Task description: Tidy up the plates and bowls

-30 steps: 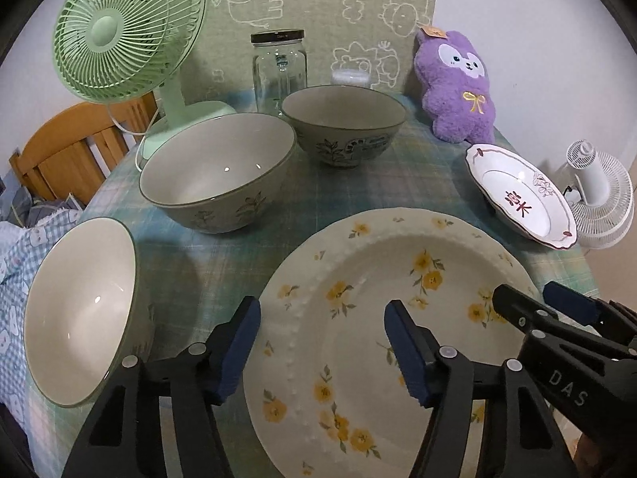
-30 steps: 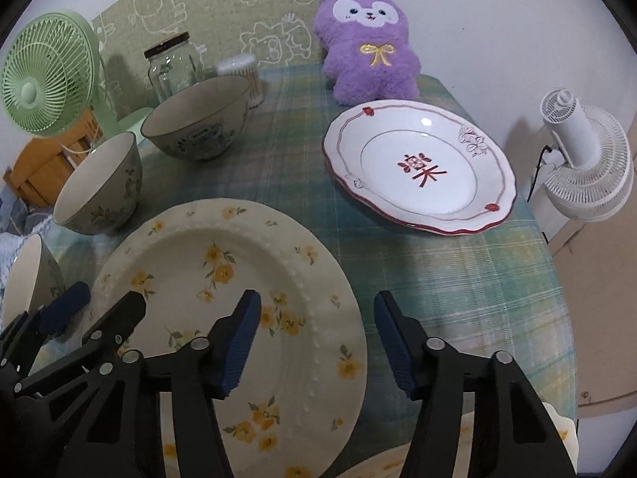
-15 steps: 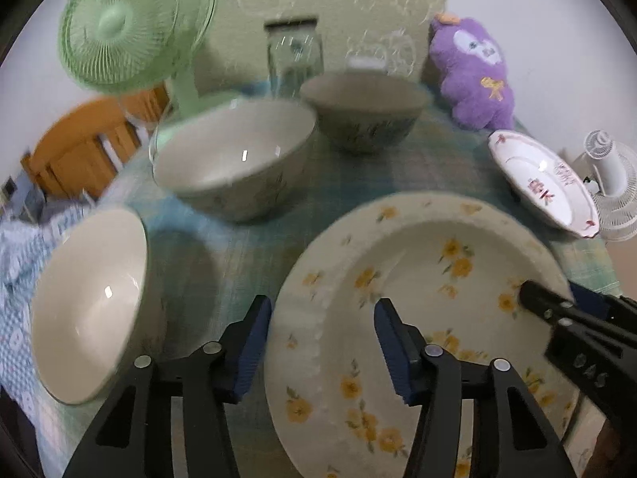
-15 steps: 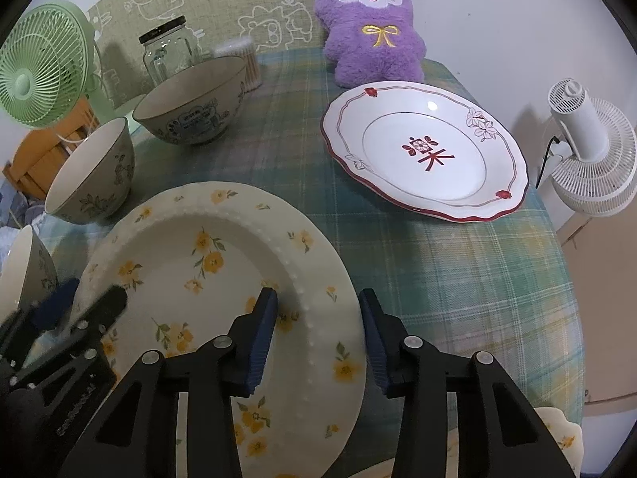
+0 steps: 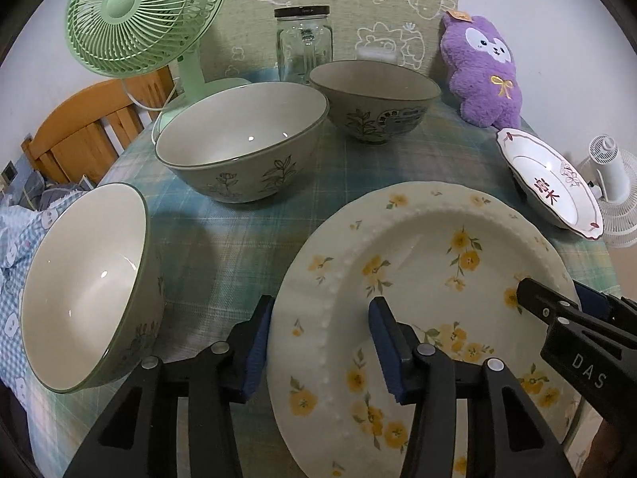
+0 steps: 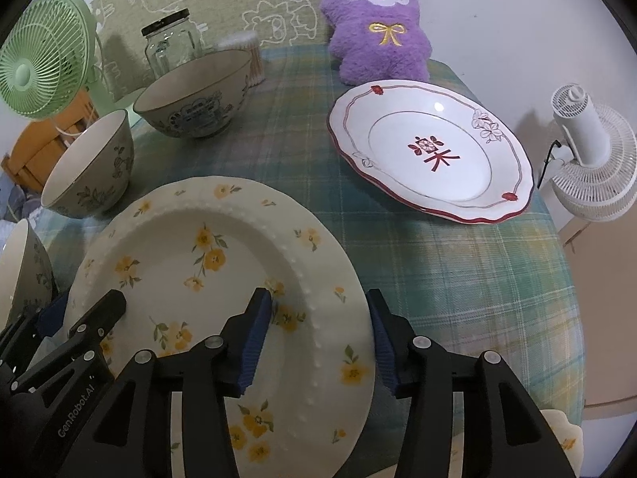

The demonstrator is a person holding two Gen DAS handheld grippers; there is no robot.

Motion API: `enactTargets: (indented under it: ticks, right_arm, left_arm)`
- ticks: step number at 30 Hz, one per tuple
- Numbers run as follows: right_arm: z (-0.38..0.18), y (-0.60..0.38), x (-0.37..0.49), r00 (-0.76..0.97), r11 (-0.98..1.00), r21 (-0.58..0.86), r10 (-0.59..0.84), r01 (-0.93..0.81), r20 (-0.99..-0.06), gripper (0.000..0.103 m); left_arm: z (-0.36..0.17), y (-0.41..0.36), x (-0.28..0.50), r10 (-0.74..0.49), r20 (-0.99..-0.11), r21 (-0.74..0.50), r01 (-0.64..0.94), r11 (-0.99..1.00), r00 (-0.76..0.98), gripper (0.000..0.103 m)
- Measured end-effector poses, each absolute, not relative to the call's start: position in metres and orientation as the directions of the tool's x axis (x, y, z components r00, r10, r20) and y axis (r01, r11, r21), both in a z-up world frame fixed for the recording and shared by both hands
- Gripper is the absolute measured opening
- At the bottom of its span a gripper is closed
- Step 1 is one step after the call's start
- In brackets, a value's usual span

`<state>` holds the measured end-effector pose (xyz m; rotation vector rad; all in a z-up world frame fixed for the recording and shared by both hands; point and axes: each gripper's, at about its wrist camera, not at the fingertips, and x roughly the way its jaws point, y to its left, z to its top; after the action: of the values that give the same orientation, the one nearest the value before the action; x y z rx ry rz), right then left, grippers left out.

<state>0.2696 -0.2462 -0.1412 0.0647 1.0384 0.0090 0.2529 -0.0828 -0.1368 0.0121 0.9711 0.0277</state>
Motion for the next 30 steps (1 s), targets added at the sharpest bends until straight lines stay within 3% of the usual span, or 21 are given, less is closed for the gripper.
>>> enactTargets:
  ticks: [30]
  right_arm:
    - [-0.090, -0.225, 0.227, 0.536, 0.995, 0.055, 0.004, 0.080, -0.844, 0.047]
  left_arm:
    - [-0.089, -0.057, 0.217, -0.014, -0.816, -0.002, 0.021, 1.000, 0.578, 0.048]
